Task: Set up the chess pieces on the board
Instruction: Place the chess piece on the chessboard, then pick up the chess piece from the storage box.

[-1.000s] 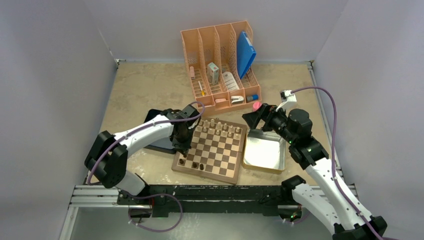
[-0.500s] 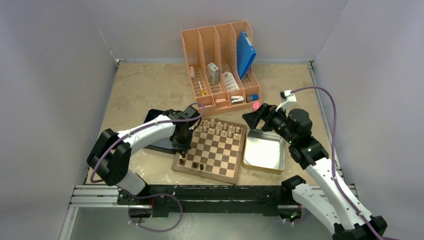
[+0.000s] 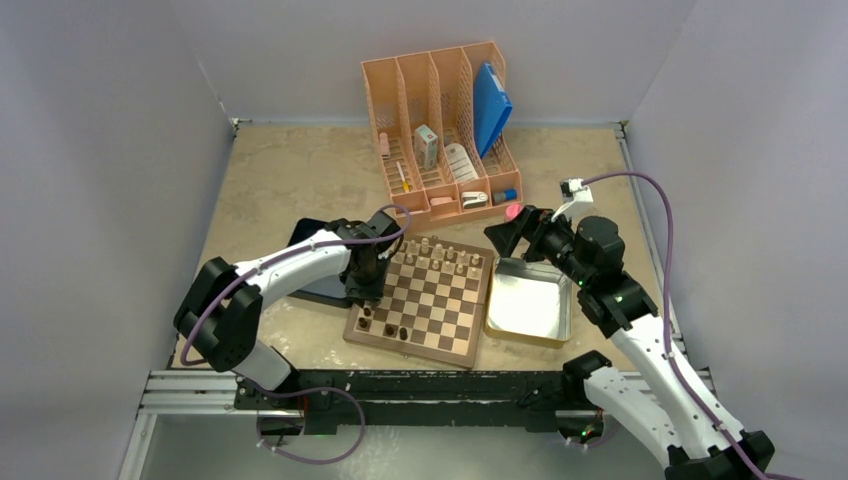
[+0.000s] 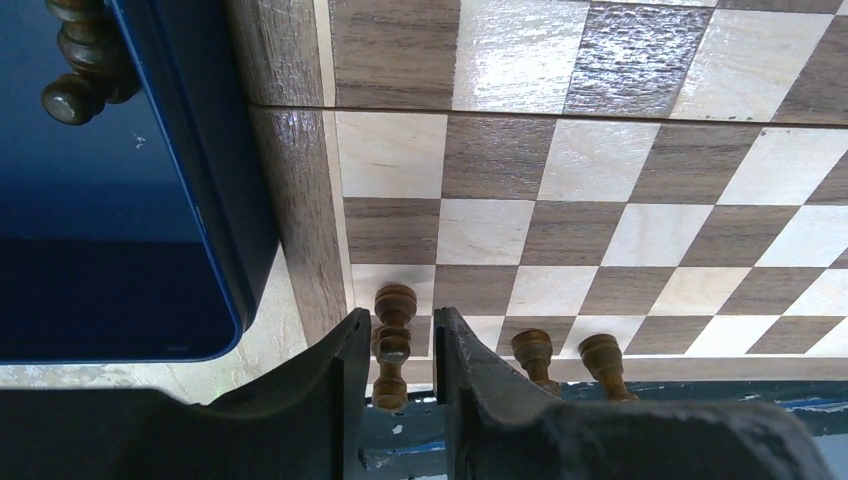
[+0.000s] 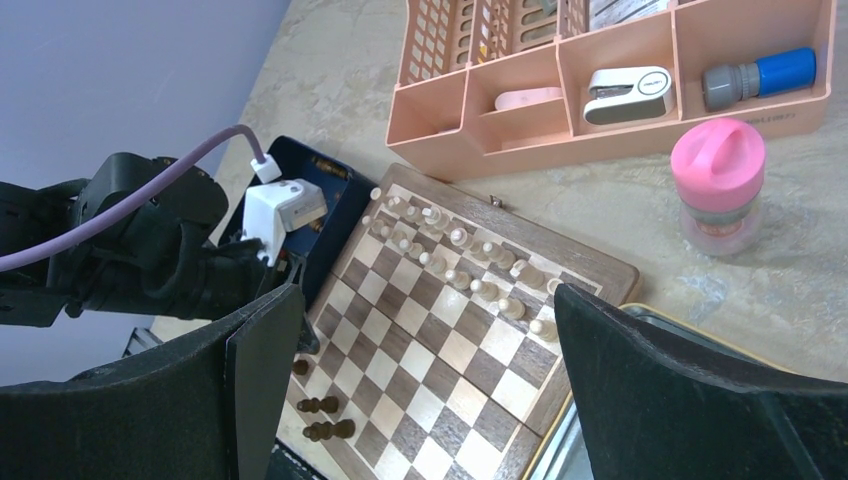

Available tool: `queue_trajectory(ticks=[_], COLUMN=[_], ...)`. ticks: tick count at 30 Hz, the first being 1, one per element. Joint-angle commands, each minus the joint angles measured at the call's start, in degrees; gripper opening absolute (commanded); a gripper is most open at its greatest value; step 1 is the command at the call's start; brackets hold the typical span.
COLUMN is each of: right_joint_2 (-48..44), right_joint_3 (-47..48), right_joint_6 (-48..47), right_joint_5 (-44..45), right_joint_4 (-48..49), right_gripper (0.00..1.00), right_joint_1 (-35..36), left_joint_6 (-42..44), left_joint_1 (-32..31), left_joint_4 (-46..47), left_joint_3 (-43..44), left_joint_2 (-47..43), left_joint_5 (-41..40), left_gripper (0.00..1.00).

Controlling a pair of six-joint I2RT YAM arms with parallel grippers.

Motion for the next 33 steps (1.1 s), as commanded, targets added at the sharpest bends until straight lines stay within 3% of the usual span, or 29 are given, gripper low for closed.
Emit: queue_trajectory(ticks=[1, 13, 24, 33], right_joint_2=[-0.5, -0.1, 0.6, -0.2], right_joint_3=[1.3, 0.9, 1.7, 1.6], right_joint_6=[-0.1, -0.5, -0.6, -0.8], right_joint_5=[0.5, 0.1, -0.6, 0.1], right_joint_4=[2.5, 3.0, 3.5, 2.7], right_gripper=[0.97, 0.97, 0.97, 0.97], right_joint_1=[-0.1, -0.1, -0.1, -0.1], left_joint_6=[0.6, 1.9, 6.5, 8.4], left_joint_1=[-0.2, 2.6, 15.1, 21.9], left_joint_4=[0.7, -0.9, 3.7, 6.7], left_joint_3=[1.9, 8.6, 9.8, 6.8], left_joint_2=[-2.7, -3.7, -6.2, -2.4], left_joint_5=[0.7, -6.4, -4.7, -0.7], left_gripper=[0.3, 0.3, 0.28, 0.26])
